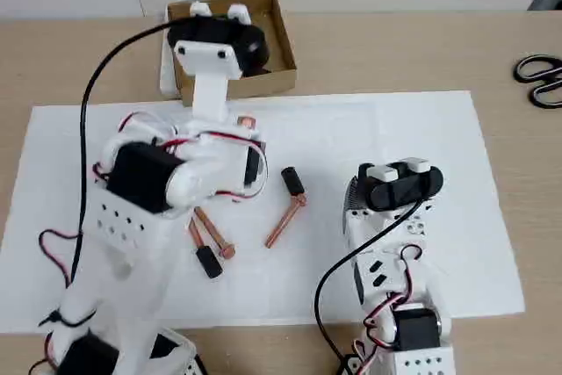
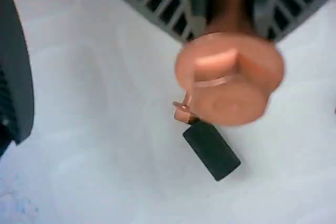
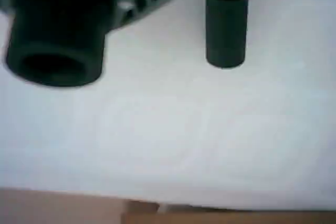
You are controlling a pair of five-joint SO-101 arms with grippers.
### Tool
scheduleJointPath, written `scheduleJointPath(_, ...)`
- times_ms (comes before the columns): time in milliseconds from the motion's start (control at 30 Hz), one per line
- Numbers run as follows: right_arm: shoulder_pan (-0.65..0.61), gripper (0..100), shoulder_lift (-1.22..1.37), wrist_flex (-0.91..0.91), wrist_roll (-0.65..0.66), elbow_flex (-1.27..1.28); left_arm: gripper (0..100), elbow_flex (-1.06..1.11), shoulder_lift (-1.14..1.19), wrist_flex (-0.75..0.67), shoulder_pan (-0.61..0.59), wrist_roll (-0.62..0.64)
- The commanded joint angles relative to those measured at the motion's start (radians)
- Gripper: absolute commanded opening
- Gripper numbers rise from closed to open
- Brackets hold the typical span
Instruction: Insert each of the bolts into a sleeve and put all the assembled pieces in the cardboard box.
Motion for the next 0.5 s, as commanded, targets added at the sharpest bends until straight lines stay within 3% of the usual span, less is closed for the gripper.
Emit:
scheduleJointPath(0, -0.005, 0.5, -0.007, -0.12, -0.009, 0.026, 1, 0.114, -0.157, -0.068, -0.009, 0.003)
scheduleJointPath(100, -0.007, 0.5, -0.007, -0.211, -0.008, 0.057, 1, 0.259, -0.308, -0.146, -0.009, 0.003)
scheduleJointPath(300, -0.108, 0.5, -0.007, -0.329, -0.008, 0.055, 1, 0.51, -0.52, -0.451, -0.009, -0.005)
scheduleJointPath(467, -0.22, 0.5, -0.007, -0.398, -0.006, 0.055, 1, 0.671, -0.623, -0.644, -0.008, -0.137)
